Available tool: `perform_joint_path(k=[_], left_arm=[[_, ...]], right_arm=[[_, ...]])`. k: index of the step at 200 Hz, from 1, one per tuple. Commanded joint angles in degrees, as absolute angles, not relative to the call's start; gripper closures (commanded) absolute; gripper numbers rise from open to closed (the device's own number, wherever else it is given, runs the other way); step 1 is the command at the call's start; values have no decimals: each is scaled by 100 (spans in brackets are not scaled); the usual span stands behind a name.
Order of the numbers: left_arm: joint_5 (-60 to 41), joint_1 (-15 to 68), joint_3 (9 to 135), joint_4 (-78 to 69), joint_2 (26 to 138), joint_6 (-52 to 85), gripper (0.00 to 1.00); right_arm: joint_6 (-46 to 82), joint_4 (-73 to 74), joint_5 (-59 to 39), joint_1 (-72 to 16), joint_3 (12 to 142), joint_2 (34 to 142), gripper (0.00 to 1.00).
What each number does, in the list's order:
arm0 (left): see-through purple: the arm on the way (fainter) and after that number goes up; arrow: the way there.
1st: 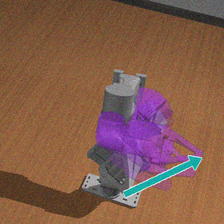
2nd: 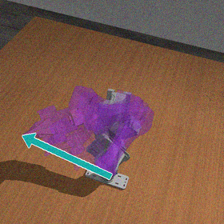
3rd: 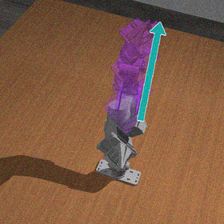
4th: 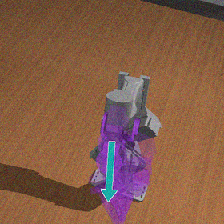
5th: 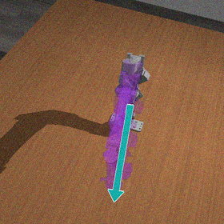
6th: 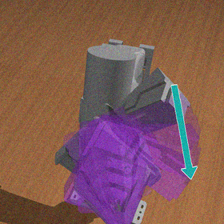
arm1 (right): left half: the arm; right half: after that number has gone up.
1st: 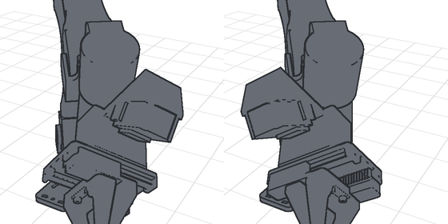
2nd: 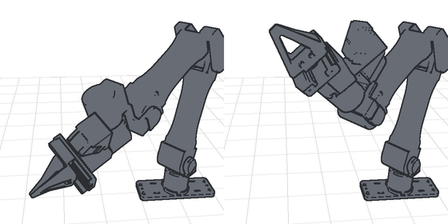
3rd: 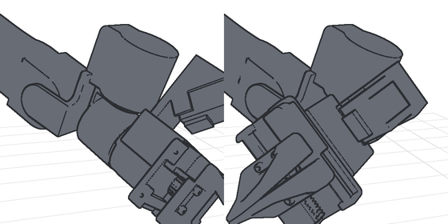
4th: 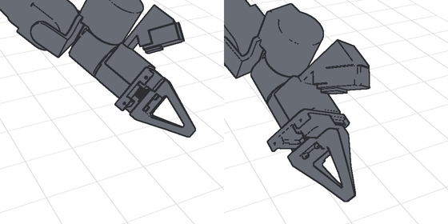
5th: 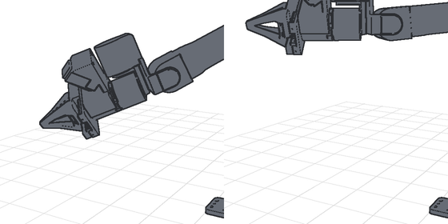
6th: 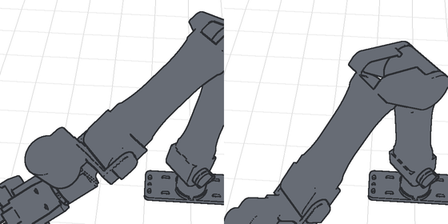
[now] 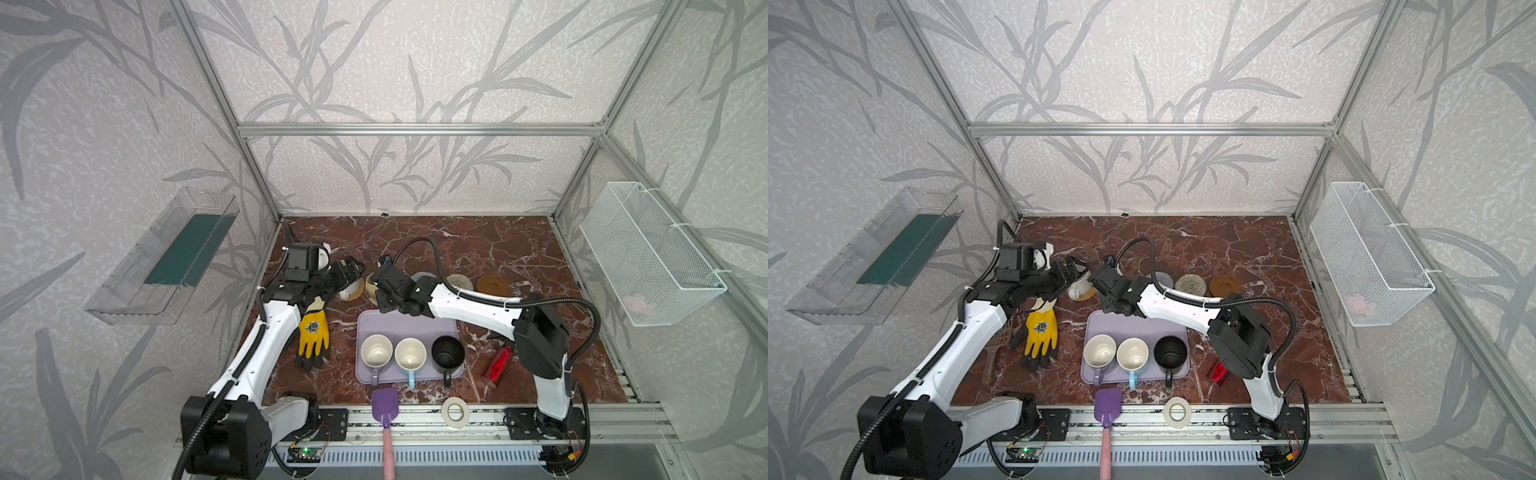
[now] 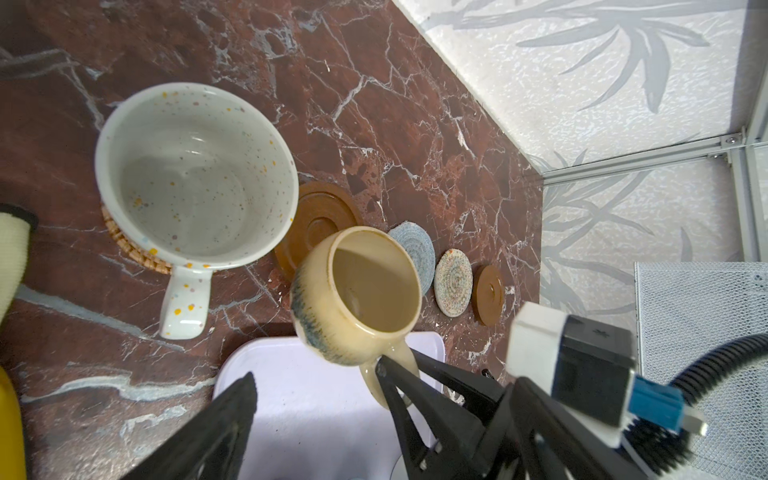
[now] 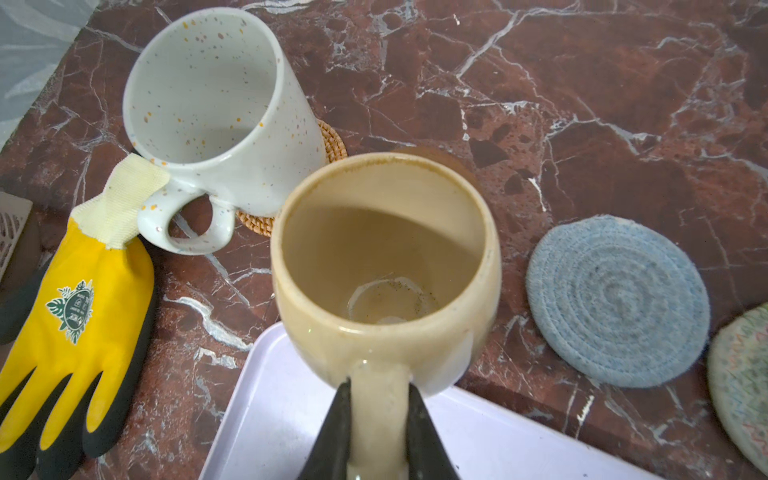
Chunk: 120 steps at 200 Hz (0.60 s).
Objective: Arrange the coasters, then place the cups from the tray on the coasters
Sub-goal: 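Carry the cream mug toward the wooden coaster beside the speckled mug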
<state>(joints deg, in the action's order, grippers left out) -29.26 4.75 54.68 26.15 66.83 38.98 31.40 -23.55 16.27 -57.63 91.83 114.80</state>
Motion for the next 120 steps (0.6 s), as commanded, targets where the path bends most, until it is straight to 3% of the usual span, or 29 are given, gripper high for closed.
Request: perform_joint_path(k=[1,120], left_arm=[[-3081,440,5593,2685,6559,3858,3],[-3367,436,5425,2602,6423,4042,3]], right_arm=[[3086,-1872,2002,-5716,9588,11404,100],[3276,-1793,2221,-5511,10258,12167,100]])
